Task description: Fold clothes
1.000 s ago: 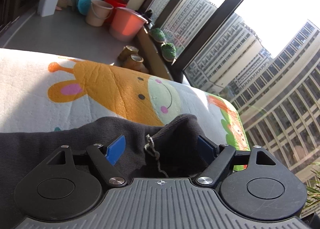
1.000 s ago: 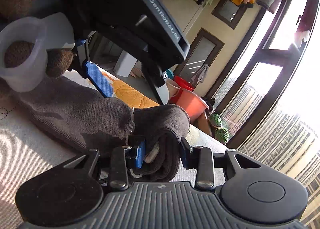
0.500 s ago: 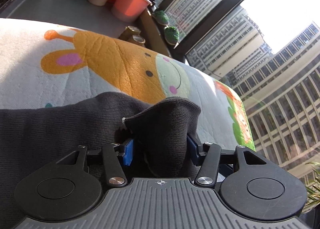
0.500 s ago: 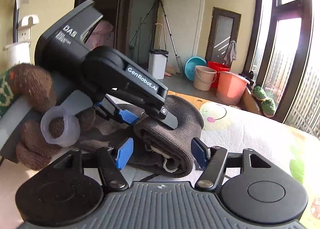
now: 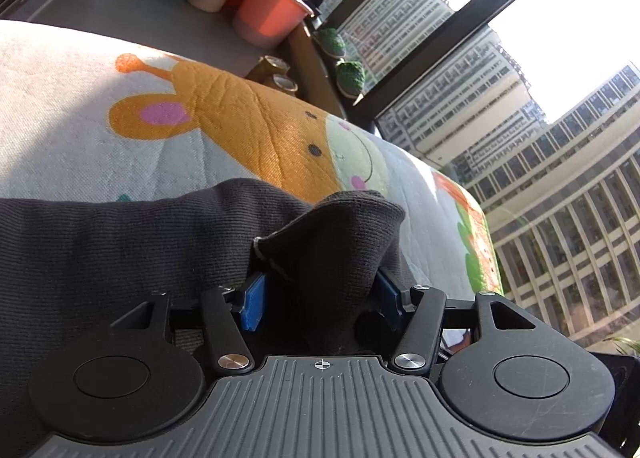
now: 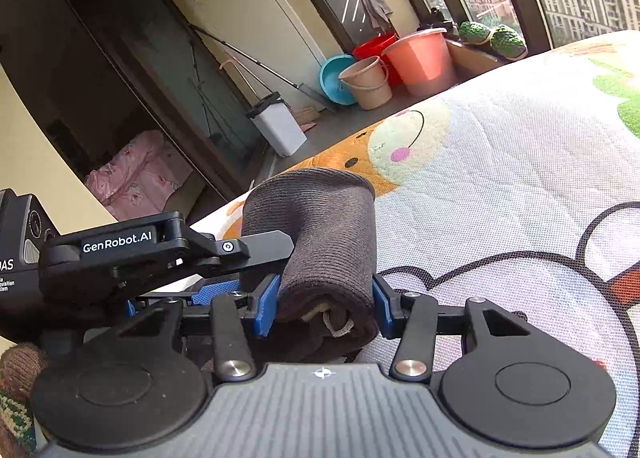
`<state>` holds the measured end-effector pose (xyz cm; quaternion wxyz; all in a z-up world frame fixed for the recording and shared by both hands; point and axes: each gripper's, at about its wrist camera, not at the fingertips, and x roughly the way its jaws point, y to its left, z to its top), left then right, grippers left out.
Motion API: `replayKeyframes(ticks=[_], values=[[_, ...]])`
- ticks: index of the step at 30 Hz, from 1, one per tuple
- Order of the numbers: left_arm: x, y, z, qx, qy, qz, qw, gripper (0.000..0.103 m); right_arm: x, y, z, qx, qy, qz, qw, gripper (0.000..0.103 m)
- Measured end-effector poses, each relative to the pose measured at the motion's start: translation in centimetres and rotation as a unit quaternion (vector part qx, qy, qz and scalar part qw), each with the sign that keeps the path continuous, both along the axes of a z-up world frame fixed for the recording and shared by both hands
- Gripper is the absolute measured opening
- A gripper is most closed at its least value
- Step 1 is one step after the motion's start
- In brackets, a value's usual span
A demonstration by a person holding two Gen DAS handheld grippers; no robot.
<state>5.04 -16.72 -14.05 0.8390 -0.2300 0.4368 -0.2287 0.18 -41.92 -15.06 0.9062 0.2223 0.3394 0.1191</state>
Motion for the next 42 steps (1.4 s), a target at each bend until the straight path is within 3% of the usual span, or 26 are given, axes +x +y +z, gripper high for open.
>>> replayKeyframes(ticks=[2,5,8,10,12,14,16,18,19,21,23,26,29,34,36,39,42], values=[[-0.5,0.6,0.7,0.002,-0.015,0.006,0.9999,0.077,-0.2,1.9,1.5,-0.072,-0.032,0.016,0.997,0.044],[-1.4,2.0,2.5,-0.012,-0.045,0.016,0.9988,0.084,-0.7,7.2,3.1,-0.229,-0.1,0.049,0.967,0.044],[-2.3,3.2,4.1,-0.017,-0.069,0.018,0.9973,0.092,-1.1,12.1,3.1,-0.352,-0.158,0.08,0.919,0.044],[-2.9,3.7,4.9,-0.009,-0.081,0.015,0.9965,0.093,-2.1,15.2,2.4,-0.429,-0.192,0.102,0.877,0.045],[-3.2,3.8,5.3,0.003,-0.085,0.009,0.9963,0.093,-2.9,17.2,1.7,-0.477,-0.217,0.119,0.843,0.045],[-3.3,3.7,4.9,0.028,-0.082,0.011,0.9962,0.093,-3.3,18.0,1.6,-0.48,-0.221,0.131,0.839,0.045],[-3.0,3.6,4.0,0.057,-0.075,0.024,0.9952,0.085,-3.6,18.9,1.5,-0.483,-0.225,0.143,0.834,0.047],[-2.6,4.4,2.9,0.054,-0.06,0.03,0.9963,0.086,-3.2,18.2,2.3,-0.445,-0.212,0.155,0.856,0.051],[-2.4,4.9,2.5,0.04,-0.049,0.031,0.9975,0.086,-3.1,17.5,2.8,-0.417,-0.201,0.16,0.872,0.052],[-2.2,5.8,2.0,0.023,-0.037,0.038,0.9983,0.087,-2.9,15.4,4.1,-0.341,-0.178,0.171,0.907,0.065],[-2.4,6.4,2.1,0.024,-0.039,0.044,0.998,0.087,-2.7,11.9,5.5,-0.215,-0.143,0.162,0.952,0.076],[-2.4,7.1,2.1,0.023,-0.035,0.052,0.9978,0.09,-2.0,7.2,5.2,-0.065,-0.09,0.103,0.989,0.082],[-2.3,7.6,2.0,0.021,-0.026,0.056,0.9979,0.091,0.0,4.8,3.3,0.027,-0.036,0.072,0.996,0.082],[-2.4,8.1,2.0,0.033,-0.021,0.065,0.9971,0.092,-0.6,4.3,0.4,0.094,-0.004,0.074,0.993,0.085],[-2.4,8.2,2.1,0.036,-0.021,0.07,0.9967,0.092,1.3,5.2,-0.3,0.096,0.002,0.074,0.993,0.084],[-2.6,8.5,2.2,0.03,-0.026,0.075,0.9964,0.091,2.1,5.8,-0.1,0.062,-0.008,0.084,0.994,0.061],[-2.9,9.3,2.5,0.002,-0.03,0.089,0.9955,0.092,2.0,5.8,1.5,0.045,-0.017,0.095,0.994,0.052]])
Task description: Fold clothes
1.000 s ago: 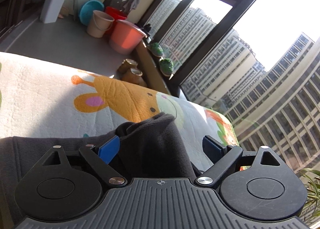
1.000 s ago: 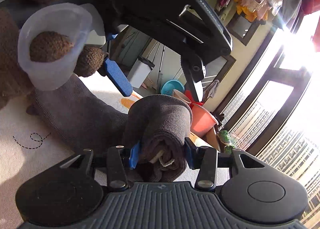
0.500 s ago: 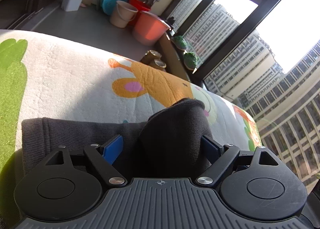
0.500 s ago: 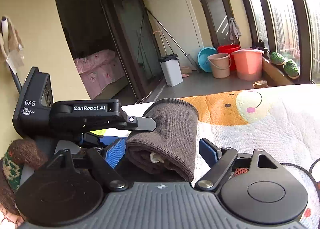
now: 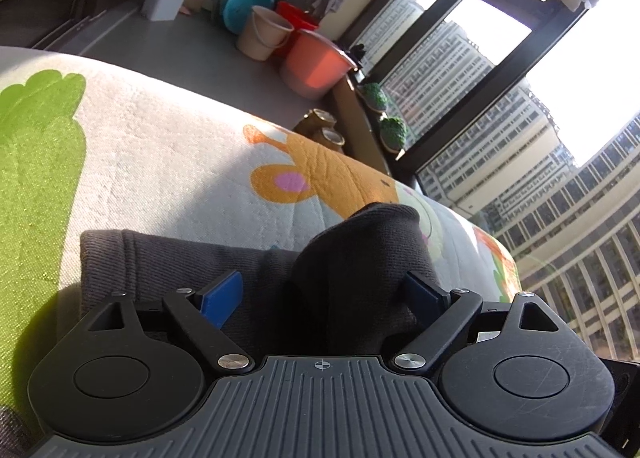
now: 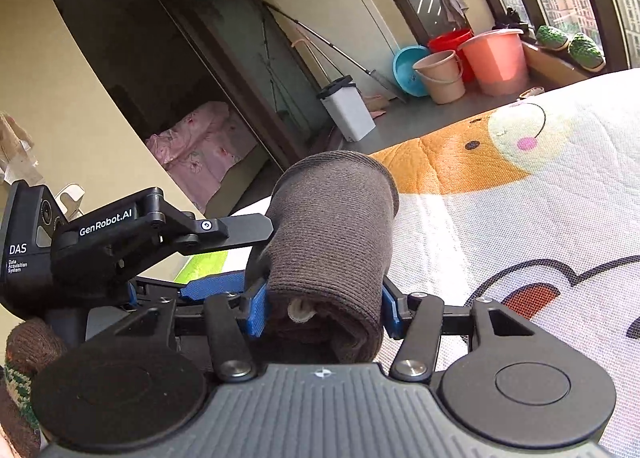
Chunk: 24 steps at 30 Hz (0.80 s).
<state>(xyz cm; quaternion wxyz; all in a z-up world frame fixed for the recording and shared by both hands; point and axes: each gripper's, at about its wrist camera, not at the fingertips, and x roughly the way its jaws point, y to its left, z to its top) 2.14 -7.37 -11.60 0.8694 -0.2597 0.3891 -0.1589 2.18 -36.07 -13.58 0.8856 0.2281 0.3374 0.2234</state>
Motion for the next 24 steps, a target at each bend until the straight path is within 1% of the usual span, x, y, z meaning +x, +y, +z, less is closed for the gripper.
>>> replayKeyframes(ticks=[1,3,5,6,10,11,12,14,16,18,19,20,21,22,24], values=[[-0.1,0.4,0.1,-0.009,-0.003,0.006,0.9999,0.093,0.9,0.4,1.0,-0.006,-0.003,-0.003,1.0,0.051],[-0.2,1.1,0.4,-0.024,-0.008,0.011,0.9996,0.093,0.3,-0.1,1.8,-0.032,-0.019,-0.017,0.999,0.051],[-0.4,1.5,0.6,-0.03,-0.012,0.008,0.9994,0.093,0.1,0.0,3.0,-0.086,-0.054,-0.031,0.994,0.051],[-0.4,1.5,0.6,-0.032,-0.014,0.004,0.9994,0.093,-0.2,0.2,3.8,-0.12,-0.07,-0.033,0.99,0.052],[-0.3,0.1,1.0,-0.029,-0.021,-0.02,0.9992,0.093,-0.4,2.2,4.5,-0.195,-0.082,-0.015,0.977,0.053],[-0.2,-0.7,1.1,-0.025,-0.023,-0.03,0.999,0.093,-1.3,3.4,4.3,-0.225,-0.094,-0.004,0.97,0.054],[-0.1,-1.4,1.3,-0.021,-0.026,-0.04,0.9986,0.094,-1.7,4.1,4.2,-0.243,-0.104,0.002,0.964,0.054],[-0.1,-3.0,1.6,0.004,-0.033,-0.057,0.9978,0.094,-2.9,6.1,3.8,-0.289,-0.133,0.019,0.948,0.056],[0.1,-4.5,1.7,0.032,-0.035,-0.065,0.9968,0.094,-3.7,7.3,3.7,-0.311,-0.152,0.031,0.938,0.059],[0.3,-5.4,1.5,0.053,-0.034,-0.062,0.9961,0.095,-3.8,7.8,3.7,-0.319,-0.157,0.035,0.934,0.063],[0.4,-5.6,1.3,0.059,-0.033,-0.062,0.9957,0.093,-3.7,7.5,3.8,-0.312,-0.153,0.035,0.937,0.065],[0.4,-5.5,1.2,0.064,-0.033,-0.061,0.9956,0.091,-3.5,6.9,4.0,-0.295,-0.147,0.036,0.943,0.066],[0.4,-5.2,1.1,0.065,-0.031,-0.06,0.9956,0.087,-3.4,6.1,4.4,-0.267,-0.142,0.039,0.952,0.07],[0.4,-4.9,1.0,0.063,-0.028,-0.057,0.996,0.085,-3.3,5.2,4.7,-0.238,-0.137,0.042,0.961,0.072],[0.4,-3.9,0.7,0.062,-0.023,-0.046,0.9968,0.085,-3.2,3.5,5.4,-0.179,-0.127,0.049,0.974,0.083]])
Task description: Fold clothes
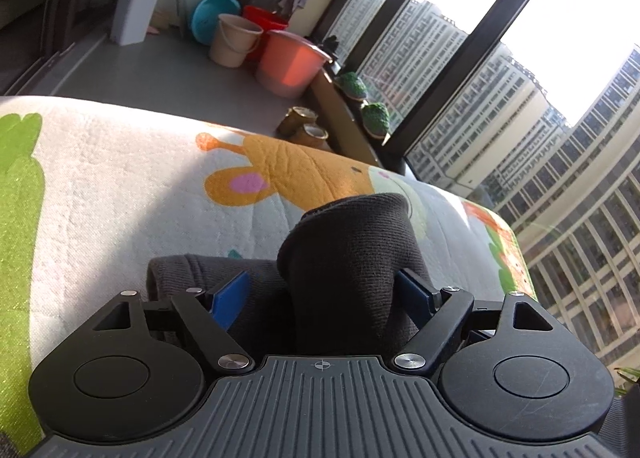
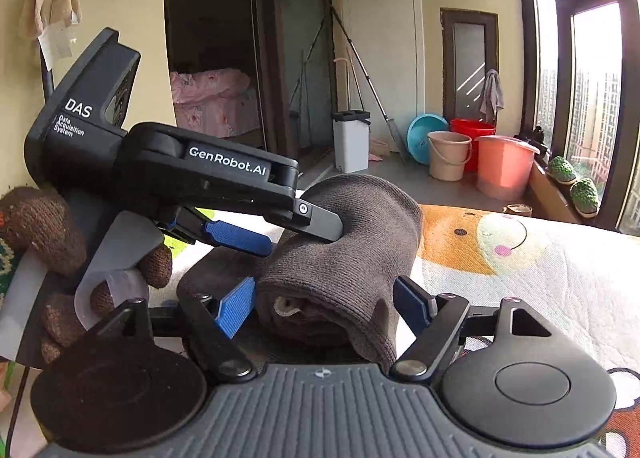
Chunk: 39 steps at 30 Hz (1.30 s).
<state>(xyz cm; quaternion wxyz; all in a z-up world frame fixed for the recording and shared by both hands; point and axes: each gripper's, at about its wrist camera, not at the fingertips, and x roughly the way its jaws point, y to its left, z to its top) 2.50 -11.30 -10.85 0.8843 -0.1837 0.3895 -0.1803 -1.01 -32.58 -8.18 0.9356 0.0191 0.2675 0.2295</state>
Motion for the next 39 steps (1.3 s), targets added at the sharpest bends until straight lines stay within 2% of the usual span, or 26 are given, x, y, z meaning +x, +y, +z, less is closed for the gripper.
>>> replayKeyframes(ticks=[3,7,8,11,12,13,15,16,18,22,26,30,33,36,39], values=[[-0.1,1.4,-0.2,-0.013,0.008,0.013,0.9998,0.085,0.6,-2.2,0.5,0.09,0.02,-0.014,0.996,0.087],[-0.4,2.4,-0.2,-0.026,0.012,0.021,0.9994,0.085,2.9,-2.9,-1.5,0.165,0.086,-0.037,0.982,0.087],[-0.5,2.4,-0.2,-0.025,0.011,0.022,0.9994,0.085,3.5,-2.6,-2.1,0.168,0.097,-0.042,0.98,0.087],[-0.9,2.6,-0.2,-0.022,0.008,0.023,0.9995,0.084,4.9,-1.4,-3.9,0.162,0.118,-0.055,0.978,0.087],[-1.0,2.9,-0.2,-0.025,0.006,0.024,0.9994,0.082,4.8,-1.0,-4.1,0.155,0.114,-0.059,0.98,0.084],[-1.3,3.2,0.0,-0.028,0.001,0.027,0.9992,0.083,4.7,-0.6,-3.9,0.138,0.104,-0.059,0.983,0.07],[-1.9,4.2,0.4,-0.035,-0.01,0.037,0.9987,0.087,4.3,0.1,-3.1,0.097,0.073,-0.057,0.991,0.055],[-2.1,4.8,0.6,-0.042,-0.013,0.042,0.9981,0.09,4.1,0.3,-2.6,0.086,0.066,-0.055,0.993,0.05],[-2.4,6.0,1.0,-0.056,-0.021,0.053,0.9968,0.091,3.5,1.0,-1.6,0.052,0.045,-0.049,0.996,0.048],[-2.9,7.5,1.7,-0.084,-0.032,0.056,0.9943,0.093,1.4,4.4,-0.2,-0.036,-0.018,-0.017,0.999,0.048],[-3.0,6.8,1.9,-0.077,-0.034,0.033,0.9959,0.094,-0.6,8.0,-0.4,-0.095,-0.054,0.021,0.994,0.051],[-2.6,5.3,0.8,-0.058,-0.019,0.025,0.9978,0.091,-0.7,9.0,-0.9,-0.096,-0.052,0.024,0.994,0.061],[-2.3,4.9,0.1,-0.062,-0.014,0.025,0.9977,0.072,-0.4,8.3,-0.8,-0.079,-0.045,0.023,0.996,0.066],[-2.1,4.7,0.4,-0.054,-0.018,0.025,0.998,0.064,-0.7,6.7,-0.3,-0.043,-0.048,0.032,0.997,0.073],[-1.8,4.6,0.7,-0.047,-0.019,0.022,0.9985,0.063,-2.4,6.2,0.3,-0.064,-0.107,0.033,0.992,0.076]])
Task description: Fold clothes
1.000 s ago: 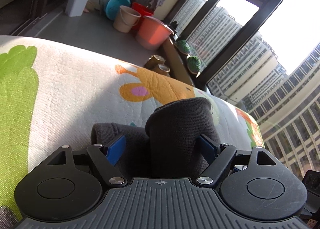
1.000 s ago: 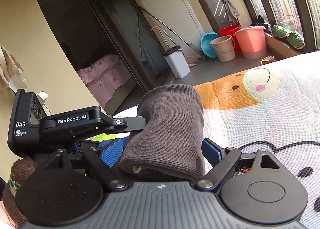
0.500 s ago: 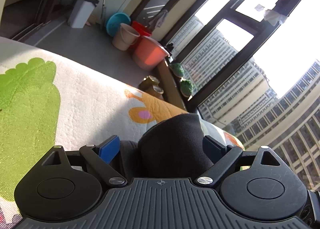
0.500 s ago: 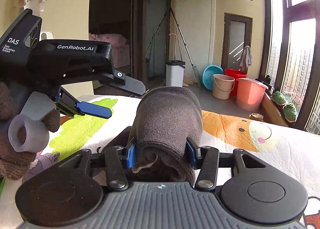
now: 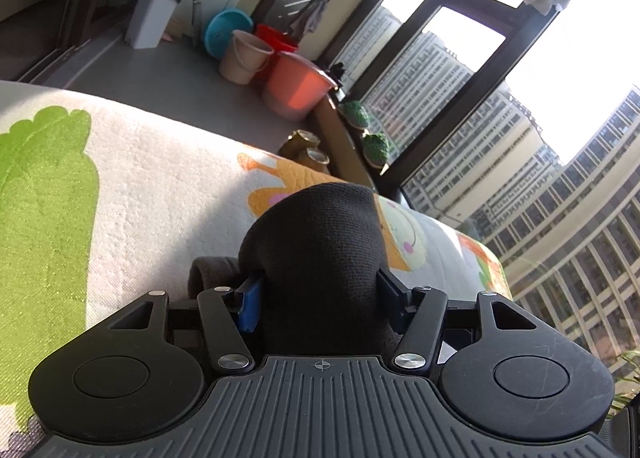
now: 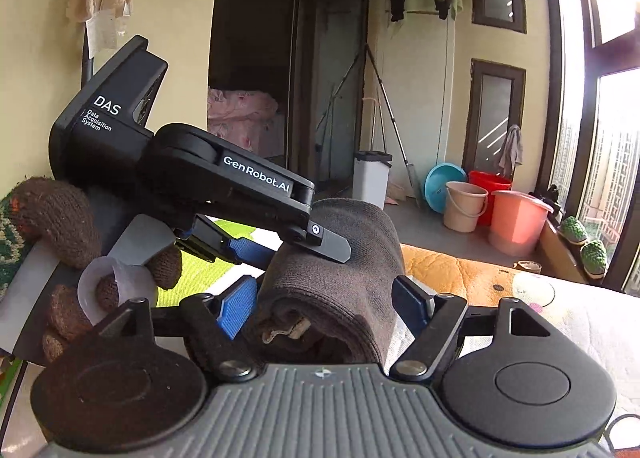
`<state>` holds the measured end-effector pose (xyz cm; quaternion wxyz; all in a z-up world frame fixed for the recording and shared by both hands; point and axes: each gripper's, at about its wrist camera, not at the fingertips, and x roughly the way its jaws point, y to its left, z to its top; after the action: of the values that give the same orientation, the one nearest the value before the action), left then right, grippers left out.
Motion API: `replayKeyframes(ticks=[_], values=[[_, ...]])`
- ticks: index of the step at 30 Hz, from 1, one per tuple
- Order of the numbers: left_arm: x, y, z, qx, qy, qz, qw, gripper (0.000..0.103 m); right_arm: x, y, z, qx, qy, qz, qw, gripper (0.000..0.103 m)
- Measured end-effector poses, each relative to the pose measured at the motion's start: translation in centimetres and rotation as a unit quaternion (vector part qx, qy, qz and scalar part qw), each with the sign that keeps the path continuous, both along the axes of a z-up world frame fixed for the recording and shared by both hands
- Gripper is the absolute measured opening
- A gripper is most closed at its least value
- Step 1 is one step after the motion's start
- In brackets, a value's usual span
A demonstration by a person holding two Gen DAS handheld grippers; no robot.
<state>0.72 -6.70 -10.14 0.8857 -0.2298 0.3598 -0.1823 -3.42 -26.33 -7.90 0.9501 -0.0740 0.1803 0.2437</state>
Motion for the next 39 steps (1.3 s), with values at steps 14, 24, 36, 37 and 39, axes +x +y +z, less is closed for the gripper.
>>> replayKeyframes(ticks=[14,24,36,37,39], values=[[-0.6,2.5,2.1,0.005,-0.021,0.013,0.9997,0.06,-0.9,3.5,-1.0,-0.042,-0.015,0.021,0.999,0.031],[-0.4,4.6,-1.3,0.036,0.01,0.05,0.998,0.078,-1.0,2.6,-2.3,0.031,0.071,0.076,0.994,0.067],[0.9,6.4,-4.4,-0.064,0.063,0.038,0.9952,0.083,8.4,-4.8,-7.8,0.315,0.311,-0.04,0.896,0.084],[1.0,6.4,-4.4,-0.067,0.064,0.037,0.995,0.083,8.6,-4.8,-8.3,0.326,0.315,-0.037,0.891,0.082],[1.1,6.4,-4.5,-0.072,0.068,0.034,0.9945,0.083,8.5,-4.3,-7.7,0.312,0.304,-0.024,0.9,0.065]])
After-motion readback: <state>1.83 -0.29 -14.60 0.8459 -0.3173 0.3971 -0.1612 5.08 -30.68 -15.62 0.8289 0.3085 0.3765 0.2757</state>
